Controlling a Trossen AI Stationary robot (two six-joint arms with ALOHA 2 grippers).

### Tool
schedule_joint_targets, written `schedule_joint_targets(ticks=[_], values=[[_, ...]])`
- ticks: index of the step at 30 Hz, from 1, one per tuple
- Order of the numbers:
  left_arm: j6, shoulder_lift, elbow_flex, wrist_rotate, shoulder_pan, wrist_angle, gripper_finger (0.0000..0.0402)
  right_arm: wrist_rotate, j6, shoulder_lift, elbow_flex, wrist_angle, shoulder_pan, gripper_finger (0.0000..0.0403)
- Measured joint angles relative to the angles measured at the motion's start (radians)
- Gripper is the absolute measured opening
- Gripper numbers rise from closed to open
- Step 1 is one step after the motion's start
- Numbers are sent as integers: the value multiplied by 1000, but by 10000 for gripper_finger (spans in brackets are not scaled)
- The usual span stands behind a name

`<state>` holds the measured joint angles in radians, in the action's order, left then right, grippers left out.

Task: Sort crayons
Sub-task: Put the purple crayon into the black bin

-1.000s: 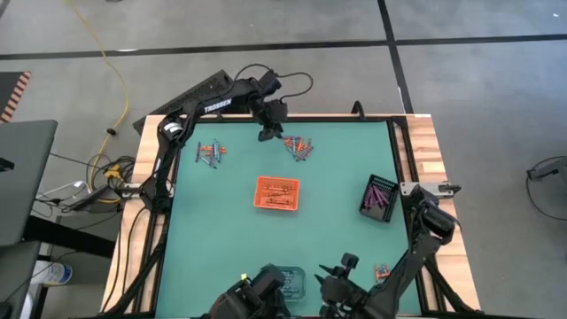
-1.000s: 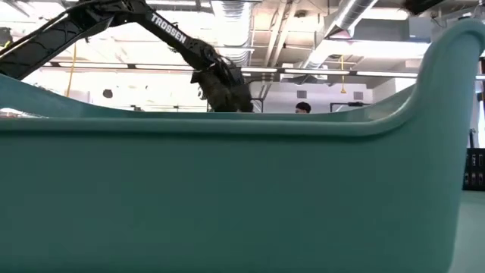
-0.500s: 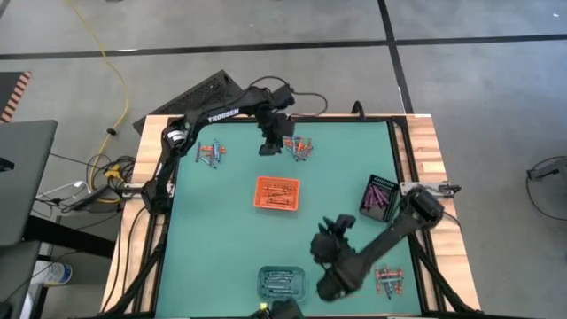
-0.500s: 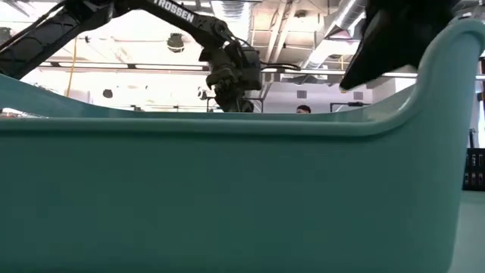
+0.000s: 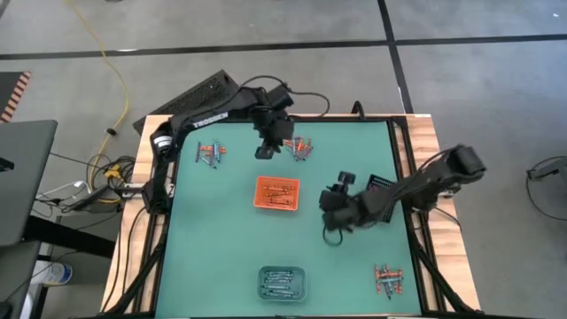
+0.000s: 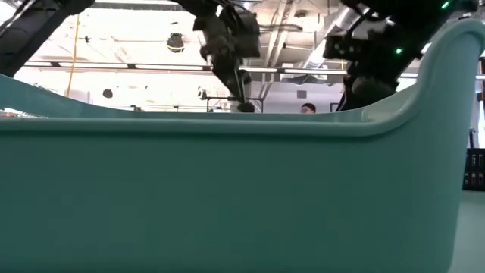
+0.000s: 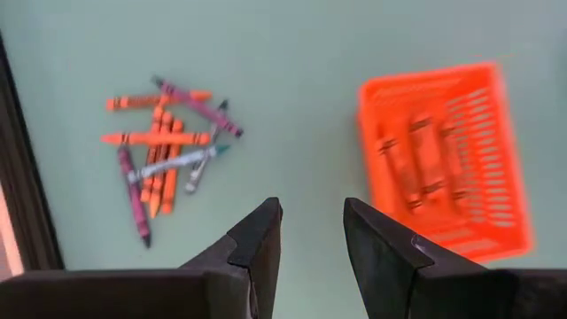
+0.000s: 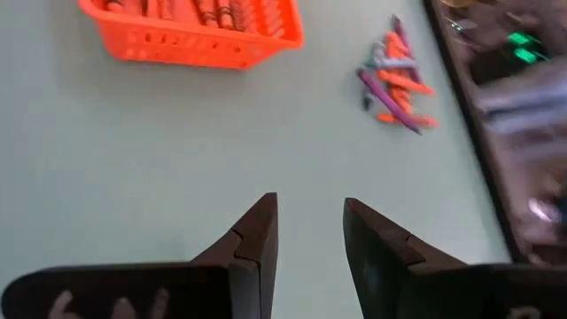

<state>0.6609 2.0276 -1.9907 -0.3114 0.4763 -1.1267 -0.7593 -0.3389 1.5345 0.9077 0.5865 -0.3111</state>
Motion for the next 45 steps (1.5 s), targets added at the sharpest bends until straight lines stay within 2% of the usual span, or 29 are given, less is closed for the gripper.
schedule_joint_targets(ticks=[4,9,15,20,25,34,39,45], values=[[0,-51,0,-69,-10,-26,114,145,282,-109,-165,-265,153,127],[9,-96,51,-73,-19,0,114,388,523,-183,-287,-494,413,127],[-3,-112,171,-24,20,27,114,756,681,-156,-305,-661,709,127],[-43,-113,265,-24,53,27,114,945,738,-76,-263,-722,847,127],[-82,-152,405,-25,47,82,114,997,816,37,-111,-625,900,127],[-242,-377,773,-20,-22,405,114,1006,1079,244,219,-238,969,127],[-347,-491,955,-14,-97,585,114,1011,1197,321,323,-163,1003,127],[-457,-527,1082,68,-203,670,114,996,1349,386,392,-125,1037,127]])
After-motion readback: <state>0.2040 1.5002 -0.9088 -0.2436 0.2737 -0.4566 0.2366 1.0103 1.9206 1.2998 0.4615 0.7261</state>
